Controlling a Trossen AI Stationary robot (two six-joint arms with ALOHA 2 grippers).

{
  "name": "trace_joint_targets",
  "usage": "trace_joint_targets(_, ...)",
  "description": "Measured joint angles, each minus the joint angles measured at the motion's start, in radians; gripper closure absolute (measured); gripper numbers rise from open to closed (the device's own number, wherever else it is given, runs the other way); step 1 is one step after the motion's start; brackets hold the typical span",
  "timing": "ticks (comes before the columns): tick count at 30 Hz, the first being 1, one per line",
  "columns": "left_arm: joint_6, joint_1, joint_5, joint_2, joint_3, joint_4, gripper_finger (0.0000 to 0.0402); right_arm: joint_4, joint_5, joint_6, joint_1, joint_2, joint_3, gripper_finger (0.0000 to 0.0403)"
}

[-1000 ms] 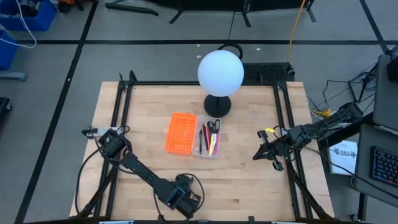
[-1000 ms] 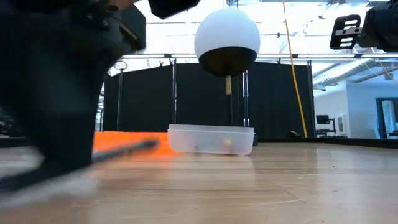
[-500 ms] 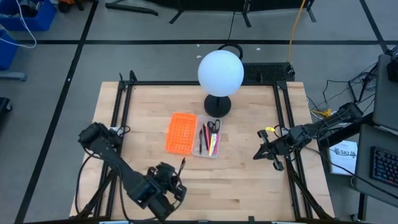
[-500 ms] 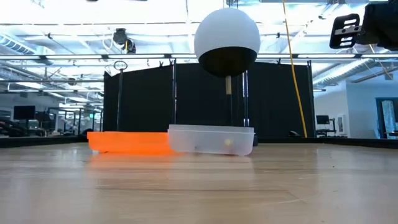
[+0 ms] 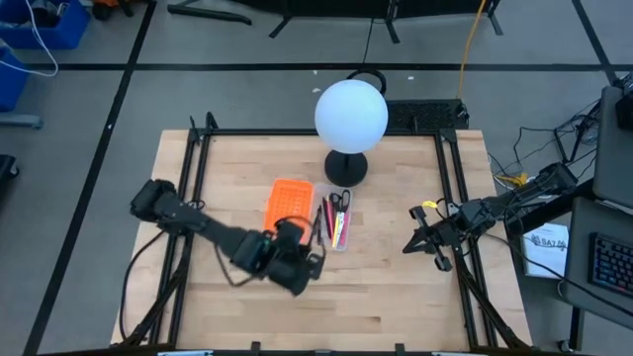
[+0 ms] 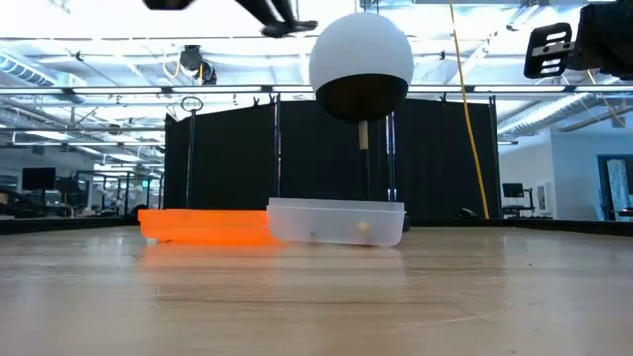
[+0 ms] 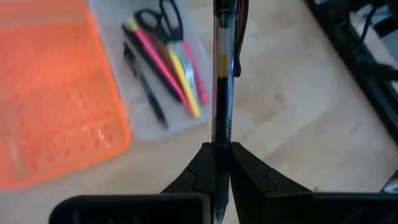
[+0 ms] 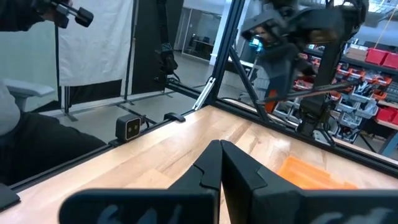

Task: Pick & place school supplies into a supply box
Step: Put the black pen into the supply box

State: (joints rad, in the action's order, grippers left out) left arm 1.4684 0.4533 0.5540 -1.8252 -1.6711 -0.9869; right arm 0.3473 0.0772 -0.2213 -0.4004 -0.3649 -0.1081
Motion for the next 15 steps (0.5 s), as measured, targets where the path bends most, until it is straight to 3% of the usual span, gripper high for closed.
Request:
trace_joint_targets(9, -0.137, -0.190, -0.185, 0.000, 0.000, 0.026, 0.0372, 0.000, -0.001, 0.001, 0.000, 0.000, 0.000, 0.0403)
trace_joint_targets(15, -0.170, -0.281, -0.254, -0.001, -0.001, 0.025, 0.0372, 0.000, -0.001, -0.001, 0.000, 0.000, 0.000, 0.0403)
